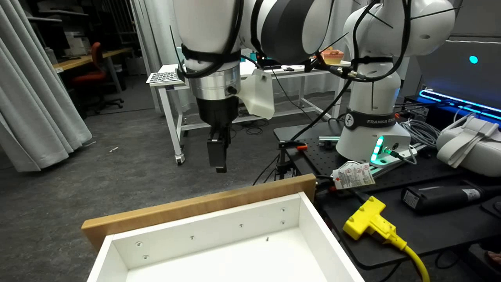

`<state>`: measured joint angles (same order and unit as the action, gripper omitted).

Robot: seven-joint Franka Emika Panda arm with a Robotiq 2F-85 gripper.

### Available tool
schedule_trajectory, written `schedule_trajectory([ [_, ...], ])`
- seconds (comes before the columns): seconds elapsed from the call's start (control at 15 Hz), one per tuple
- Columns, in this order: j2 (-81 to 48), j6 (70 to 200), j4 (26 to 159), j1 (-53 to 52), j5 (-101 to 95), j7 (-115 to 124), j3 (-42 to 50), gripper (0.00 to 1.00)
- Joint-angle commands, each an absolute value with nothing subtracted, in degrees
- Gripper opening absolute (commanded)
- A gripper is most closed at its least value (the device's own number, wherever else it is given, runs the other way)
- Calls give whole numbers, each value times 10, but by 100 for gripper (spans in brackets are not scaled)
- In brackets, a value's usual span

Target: Close the top drawer

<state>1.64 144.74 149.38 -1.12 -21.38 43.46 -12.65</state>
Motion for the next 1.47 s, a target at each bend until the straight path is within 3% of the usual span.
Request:
schedule_trajectory([
  [0.0,-29,1476,1470,-26,-215,424,-98,100],
  [0.73,-131,1534,1411,-66,-155,368,-61,100],
  [0.8,-137,1532,1406,-70,-147,363,-60,80],
  [1.4,-157,1525,1376,-79,16,245,-92,13],
])
